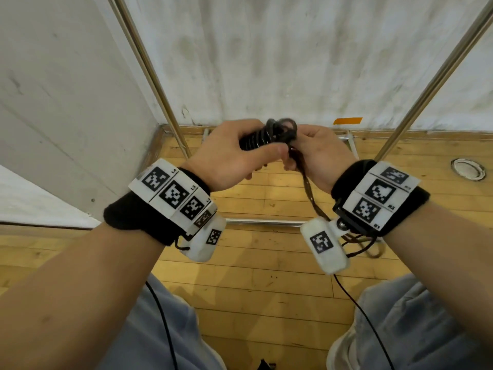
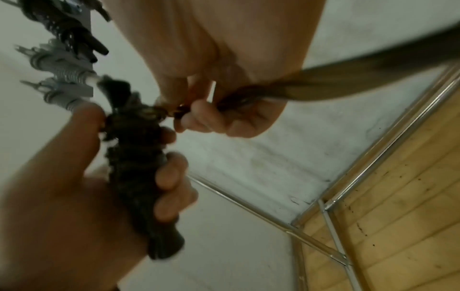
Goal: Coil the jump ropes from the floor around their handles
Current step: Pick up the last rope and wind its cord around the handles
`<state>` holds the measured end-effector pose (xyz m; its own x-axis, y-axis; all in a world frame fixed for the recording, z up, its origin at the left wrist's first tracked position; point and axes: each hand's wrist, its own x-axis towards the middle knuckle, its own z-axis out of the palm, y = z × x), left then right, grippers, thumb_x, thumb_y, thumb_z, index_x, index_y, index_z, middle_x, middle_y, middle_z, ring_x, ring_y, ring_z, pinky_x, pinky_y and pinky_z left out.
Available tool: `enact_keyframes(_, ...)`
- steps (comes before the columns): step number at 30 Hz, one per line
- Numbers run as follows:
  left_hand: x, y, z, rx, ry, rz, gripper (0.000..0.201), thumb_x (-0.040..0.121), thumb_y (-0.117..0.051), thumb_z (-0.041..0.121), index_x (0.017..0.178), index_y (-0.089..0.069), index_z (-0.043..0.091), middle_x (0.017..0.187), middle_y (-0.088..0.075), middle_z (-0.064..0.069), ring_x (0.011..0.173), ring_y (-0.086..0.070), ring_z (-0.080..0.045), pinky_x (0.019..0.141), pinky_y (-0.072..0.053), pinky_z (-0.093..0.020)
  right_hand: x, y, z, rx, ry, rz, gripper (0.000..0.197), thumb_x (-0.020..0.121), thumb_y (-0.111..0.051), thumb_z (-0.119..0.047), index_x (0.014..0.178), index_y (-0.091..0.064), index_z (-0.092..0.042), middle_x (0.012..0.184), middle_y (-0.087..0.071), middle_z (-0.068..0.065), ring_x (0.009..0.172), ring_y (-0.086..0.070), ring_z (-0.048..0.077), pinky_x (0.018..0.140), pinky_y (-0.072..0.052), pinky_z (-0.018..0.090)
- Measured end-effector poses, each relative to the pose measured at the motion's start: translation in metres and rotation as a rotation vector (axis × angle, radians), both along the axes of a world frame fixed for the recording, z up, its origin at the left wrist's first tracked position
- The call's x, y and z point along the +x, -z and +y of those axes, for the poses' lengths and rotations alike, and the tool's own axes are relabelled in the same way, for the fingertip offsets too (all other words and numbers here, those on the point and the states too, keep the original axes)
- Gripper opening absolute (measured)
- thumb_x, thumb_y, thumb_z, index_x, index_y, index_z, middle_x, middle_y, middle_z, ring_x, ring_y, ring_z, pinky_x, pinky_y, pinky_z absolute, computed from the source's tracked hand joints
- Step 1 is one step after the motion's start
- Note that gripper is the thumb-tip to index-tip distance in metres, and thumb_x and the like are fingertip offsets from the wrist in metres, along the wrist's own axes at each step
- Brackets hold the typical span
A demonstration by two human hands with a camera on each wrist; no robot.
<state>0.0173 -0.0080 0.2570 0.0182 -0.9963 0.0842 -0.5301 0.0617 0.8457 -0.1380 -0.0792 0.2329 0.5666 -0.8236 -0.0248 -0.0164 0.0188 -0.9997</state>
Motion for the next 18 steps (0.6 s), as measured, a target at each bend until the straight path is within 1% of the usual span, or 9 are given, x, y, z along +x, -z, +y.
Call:
enact_keyframes(2,0.0,0.0,-0.003,-0.037,-0.066,0.02,0.029,0.089,-0.065,0.037,0.099,-0.063,0.01,0.07,-0.064,-0.001,0.053,-0.061,-0.012,0.047,-0.047,-0.021,0.004,0.005,0.007,-0.079,0.01,0.097,0.03,0.098,-0.047,-0.03,0.077,-0.068,-0.024,0.057,-0.054,-0.003,0.052,-0.048,0.012,0.065,-0.051,0.041)
enact_keyframes(4,0.001,-0.001,-0.006,-0.052,-0.1,-0.008,0.033,0.09,-0.062,0.04,0.102,-0.061,0.008,0.073,-0.064,0.001,0.056,-0.064,-0.013,0.048,-0.046,-0.019,0.011,0.008,0.017,-0.161,0.017,0.185,0.027,0.1,-0.04,-0.026,0.093,-0.064,-0.019,0.054,-0.048,-0.006,0.049,-0.045,0.01,0.063,-0.051,0.041)
enact_keyframes(6,0.004,-0.001,-0.009,-0.05,-0.113,-0.037,0.036,0.09,-0.061,0.042,0.104,-0.059,0.009,0.076,-0.065,0.003,0.06,-0.066,-0.014,0.049,-0.047,-0.019,0.018,0.012,0.025,-0.266,0.015,0.292,0.02,0.1,-0.038,-0.024,0.096,-0.057,-0.021,0.056,-0.045,-0.01,0.047,-0.041,0.008,0.053,-0.045,0.034)
enact_keyframes(8,0.008,0.001,-0.012,-0.044,-0.135,-0.124,0.037,0.089,-0.06,0.045,0.102,-0.059,0.011,0.078,-0.065,0.0,0.064,-0.065,-0.018,0.053,-0.049,-0.024,0.019,0.014,0.028,-0.399,-0.001,0.405,0.017,0.099,-0.04,-0.024,0.087,-0.052,-0.024,0.06,-0.044,-0.011,0.047,-0.04,0.005,0.046,-0.033,0.016)
enact_keyframes(9,0.011,0.002,-0.013,-0.046,-0.161,-0.198,0.037,0.088,-0.06,0.048,0.099,-0.059,0.013,0.078,-0.064,0.0,0.066,-0.063,-0.019,0.055,-0.049,-0.028,0.019,0.015,0.028,-0.455,-0.013,0.459,0.018,0.099,-0.042,-0.024,0.082,-0.049,-0.025,0.061,-0.045,-0.011,0.048,-0.042,0.005,0.044,-0.03,0.014)
enact_keyframes(10,0.013,0.005,-0.014,-0.05,-0.193,-0.277,0.038,0.087,-0.06,0.052,0.094,-0.058,0.015,0.075,-0.062,0.001,0.065,-0.06,-0.016,0.056,-0.046,-0.03,0.018,0.014,0.027,-0.491,-0.026,0.507,0.02,0.099,-0.042,-0.024,0.08,-0.048,-0.025,0.062,-0.047,-0.011,0.05,-0.043,0.005,0.043,-0.03,0.014)
enact_keyframes(13,0.019,0.013,-0.015,-0.047,-0.26,-0.487,0.039,0.084,-0.056,0.06,0.086,-0.055,0.021,0.068,-0.055,0.007,0.062,-0.053,-0.009,0.051,-0.039,-0.028,0.019,0.011,0.028,-0.582,-0.088,0.637,0.017,0.099,-0.039,-0.024,0.089,-0.051,-0.018,0.066,-0.05,-0.008,0.056,-0.047,0.008,0.046,-0.03,0.019)
enact_keyframes(16,0.025,0.022,-0.018,-0.015,-0.288,-0.688,0.041,0.084,-0.051,0.065,0.092,-0.051,0.025,0.069,-0.053,0.01,0.064,-0.055,-0.011,0.051,-0.04,-0.027,0.017,0.007,0.03,-0.706,-0.189,0.786,0.018,0.1,-0.036,-0.027,0.091,-0.047,-0.017,0.071,-0.052,-0.003,0.063,-0.05,0.014,0.053,-0.037,0.024)
enact_keyframes(18,0.03,0.027,-0.02,0.054,-0.279,-0.768,0.045,0.086,-0.048,0.065,0.103,-0.052,0.024,0.072,-0.05,0.011,0.07,-0.056,-0.016,0.053,-0.041,-0.028,0.014,0.005,0.029,-0.793,-0.224,0.884,0.019,0.1,-0.035,-0.031,0.093,-0.047,-0.018,0.076,-0.055,-0.002,0.067,-0.051,0.015,0.056,-0.038,0.026)
